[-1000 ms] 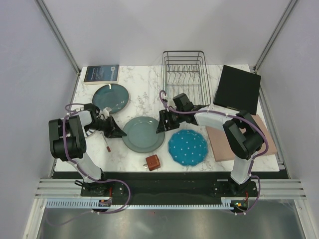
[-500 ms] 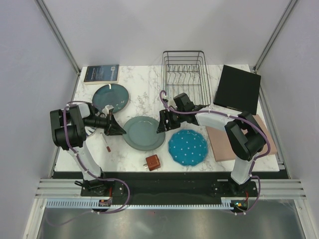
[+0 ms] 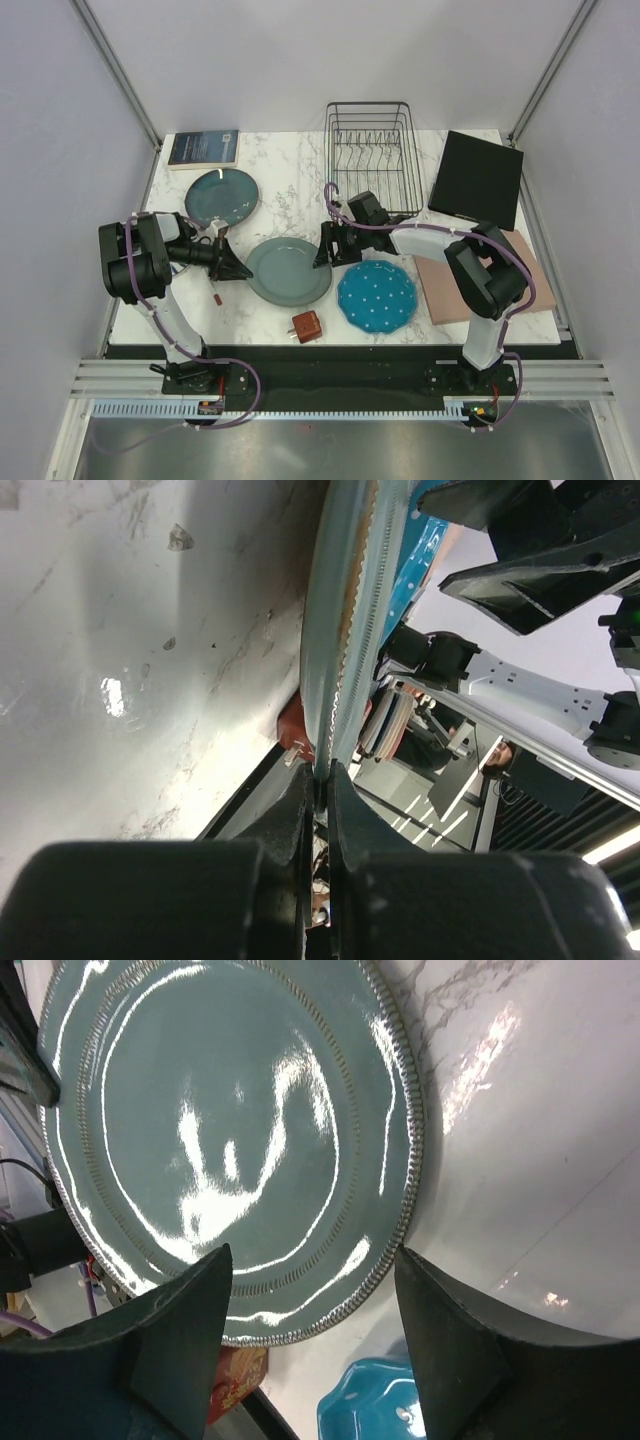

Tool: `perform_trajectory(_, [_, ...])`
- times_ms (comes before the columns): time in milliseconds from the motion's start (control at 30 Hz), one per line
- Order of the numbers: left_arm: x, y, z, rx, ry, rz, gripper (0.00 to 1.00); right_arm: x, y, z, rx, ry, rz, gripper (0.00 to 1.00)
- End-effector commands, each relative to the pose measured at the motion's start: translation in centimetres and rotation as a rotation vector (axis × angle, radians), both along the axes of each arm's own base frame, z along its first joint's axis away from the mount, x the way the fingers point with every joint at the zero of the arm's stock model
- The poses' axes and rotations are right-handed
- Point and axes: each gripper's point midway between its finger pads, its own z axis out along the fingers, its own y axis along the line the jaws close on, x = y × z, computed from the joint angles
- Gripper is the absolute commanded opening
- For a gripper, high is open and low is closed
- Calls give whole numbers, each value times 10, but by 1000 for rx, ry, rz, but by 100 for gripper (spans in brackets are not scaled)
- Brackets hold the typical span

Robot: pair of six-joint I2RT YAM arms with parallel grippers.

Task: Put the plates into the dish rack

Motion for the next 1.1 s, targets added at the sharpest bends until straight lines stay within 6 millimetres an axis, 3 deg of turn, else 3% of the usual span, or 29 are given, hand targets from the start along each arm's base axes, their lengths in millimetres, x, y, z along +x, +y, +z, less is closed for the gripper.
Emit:
perform_trajectory(0, [-3,2,3,22,30,12,2,11,16,-3,17,8,-46,73])
perform_trajectory(233, [-6,4,-1,41,52,15,2,0,30,-12,-47,-4,-17,74])
perform_trajectory(433, [-6,7,-3,70,56,18,2,-2,-4,-18,-250,-91,-82,75])
perform_trajectory(567, [-7,10,-6,108,59,17,2,-7,-6,-22,-271,-87,-82,75])
perform_trajectory(767, [-12,11,-6,139,53,25,2,-22,19,-19,-216,-86,-17,75])
perform_trajectory(933, [-23,16,-19,210,113,29,2,-29,51,-8,-44,-28,26,73])
perform_trajectory(1067, [-32,25,-33,298,175,20,2,-39,63,-1,35,8,87,69])
